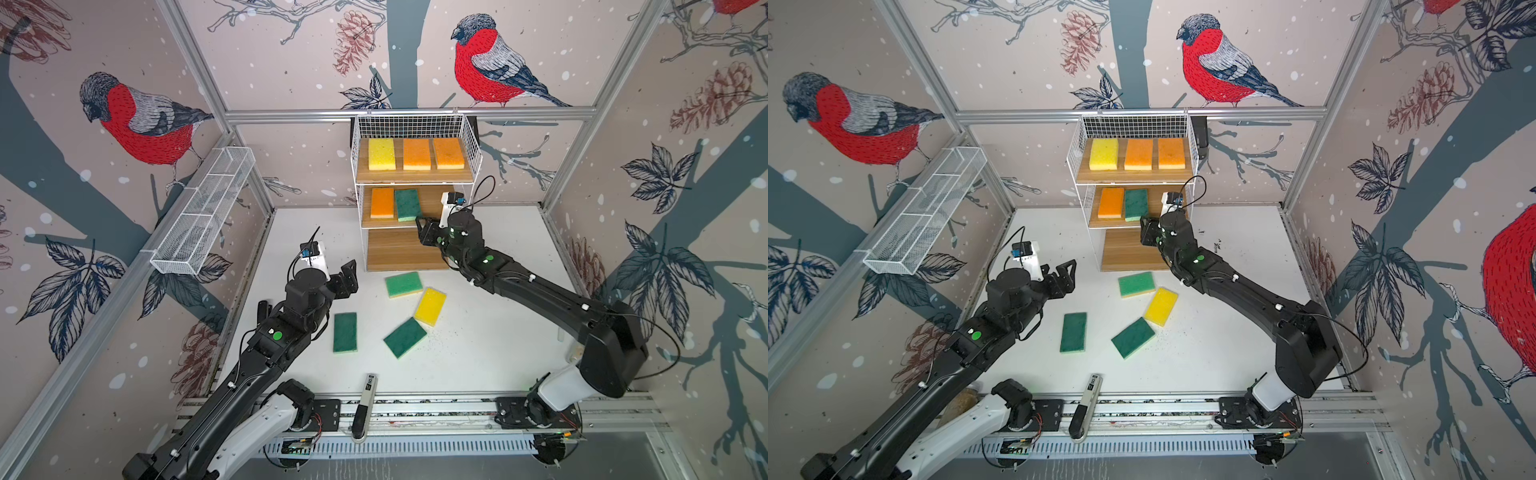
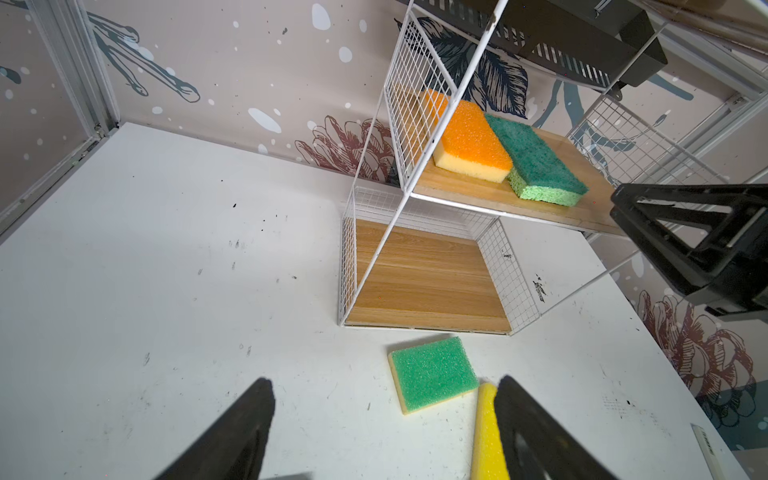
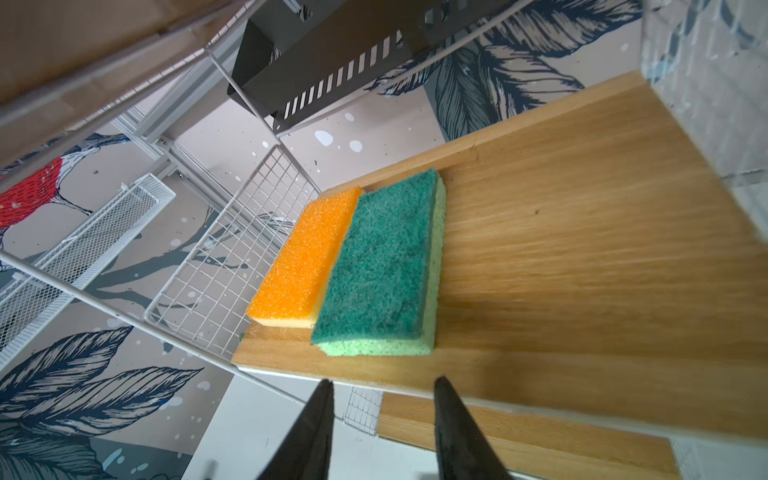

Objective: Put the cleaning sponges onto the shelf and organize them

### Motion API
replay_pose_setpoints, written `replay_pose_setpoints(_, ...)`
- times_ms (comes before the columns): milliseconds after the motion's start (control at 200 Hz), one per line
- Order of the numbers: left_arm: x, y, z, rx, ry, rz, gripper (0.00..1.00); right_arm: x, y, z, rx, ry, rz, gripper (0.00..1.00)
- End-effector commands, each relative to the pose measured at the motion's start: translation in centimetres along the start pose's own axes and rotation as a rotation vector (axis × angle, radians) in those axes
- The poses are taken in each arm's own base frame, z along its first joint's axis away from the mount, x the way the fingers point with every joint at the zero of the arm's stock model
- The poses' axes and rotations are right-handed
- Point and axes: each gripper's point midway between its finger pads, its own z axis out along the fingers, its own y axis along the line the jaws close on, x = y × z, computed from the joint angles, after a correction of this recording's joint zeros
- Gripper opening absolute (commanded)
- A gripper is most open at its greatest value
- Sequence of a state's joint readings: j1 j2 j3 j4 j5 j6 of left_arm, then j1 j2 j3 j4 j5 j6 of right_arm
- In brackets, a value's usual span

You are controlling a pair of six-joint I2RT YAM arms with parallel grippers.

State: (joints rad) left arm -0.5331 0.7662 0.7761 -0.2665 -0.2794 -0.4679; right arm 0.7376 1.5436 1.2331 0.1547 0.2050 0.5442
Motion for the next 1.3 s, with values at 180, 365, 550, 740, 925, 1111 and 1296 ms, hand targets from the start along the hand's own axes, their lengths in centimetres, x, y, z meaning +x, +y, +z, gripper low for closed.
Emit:
replay_pose_setpoints(180,-1.1,-0.6,-0.4,0.032,-0.042,-0.011,0.83,-1.1,-1.0,0.4,0.047,-0.047,-0.029,0.45)
replay_pose_setpoints(365,-1.2,-0.6,-0.4,0.032,-0.045,-0.011,0.83,-1.4,-1.2,1.1,0.052,-0.048,-0.032,0.46)
replay_pose_setpoints(550,-1.2,-0.6,-0.3,0.033,-0.043,-0.011,0.84,-1.4,-1.3,1.7,0.046,-0.044,-0.022,0.46)
replay_pose_setpoints(740,-1.2,-0.4,-0.2,0.029,-0.044,-0.014,0.84,-1.2,-1.0,2.5,0.024,-0.032,-0.01,0.46)
replay_pose_setpoints(925,-1.2,-0.3,-0.3,0.027,-0.045,-0.016,0.83,-1.1,-0.6,3.3,0.008,-0.023,0.003,0.46)
replay_pose_setpoints(1111,-1.1,-0.2,-0.4,0.023,-0.044,-0.017,0.83,-1.0,-0.8,3.7,0.015,-0.019,0.008,0.46)
replay_pose_setpoints(1296,-1.0,-0.1,-0.3,0.021,-0.041,-0.017,0.84,-1.0,-1.0,4.1,0.027,-0.009,0.02,0.44)
